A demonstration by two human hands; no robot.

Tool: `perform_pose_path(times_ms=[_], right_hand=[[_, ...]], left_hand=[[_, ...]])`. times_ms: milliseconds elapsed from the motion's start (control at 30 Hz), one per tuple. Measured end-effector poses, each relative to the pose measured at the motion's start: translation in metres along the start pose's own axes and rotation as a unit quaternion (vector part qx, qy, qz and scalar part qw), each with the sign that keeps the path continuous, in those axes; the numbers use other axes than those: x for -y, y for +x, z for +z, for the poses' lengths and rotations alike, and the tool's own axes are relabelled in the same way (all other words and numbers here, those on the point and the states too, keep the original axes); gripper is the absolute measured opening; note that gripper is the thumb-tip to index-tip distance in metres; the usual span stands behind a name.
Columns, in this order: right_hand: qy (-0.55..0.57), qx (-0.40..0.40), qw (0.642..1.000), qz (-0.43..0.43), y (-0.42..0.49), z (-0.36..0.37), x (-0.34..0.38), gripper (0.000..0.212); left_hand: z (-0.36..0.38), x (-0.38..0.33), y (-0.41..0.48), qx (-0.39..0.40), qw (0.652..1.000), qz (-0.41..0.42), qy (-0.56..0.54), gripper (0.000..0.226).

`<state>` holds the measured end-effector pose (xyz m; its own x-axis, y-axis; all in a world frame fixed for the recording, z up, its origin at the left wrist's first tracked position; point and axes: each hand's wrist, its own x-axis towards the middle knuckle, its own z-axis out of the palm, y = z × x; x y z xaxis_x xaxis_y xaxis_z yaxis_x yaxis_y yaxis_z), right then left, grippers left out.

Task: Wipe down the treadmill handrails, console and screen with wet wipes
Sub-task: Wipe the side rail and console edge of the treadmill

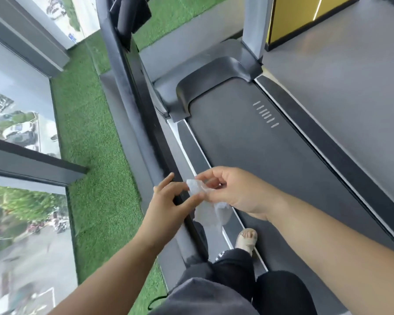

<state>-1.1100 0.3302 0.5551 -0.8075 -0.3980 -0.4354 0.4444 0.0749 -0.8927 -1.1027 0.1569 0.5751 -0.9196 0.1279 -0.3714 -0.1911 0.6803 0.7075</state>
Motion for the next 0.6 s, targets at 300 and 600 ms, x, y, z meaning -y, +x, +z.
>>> perform_pose_path(times_ms=[300, 600], right_hand=[[0.172, 0.022, 0.980, 0.096, -0.015, -0.028, 0.003, 0.021], [0.030, -0.177, 0.976, 0.123, -0.009, -0.017, -0.052, 0.007]], left_hand=[[0.025, -0.027, -0.014, -0.082, 0.978, -0.123, -0.150, 0.027], [0.036, -0.001, -0.022, -0.258, 0.957, -0.127, -0.037, 0.026]])
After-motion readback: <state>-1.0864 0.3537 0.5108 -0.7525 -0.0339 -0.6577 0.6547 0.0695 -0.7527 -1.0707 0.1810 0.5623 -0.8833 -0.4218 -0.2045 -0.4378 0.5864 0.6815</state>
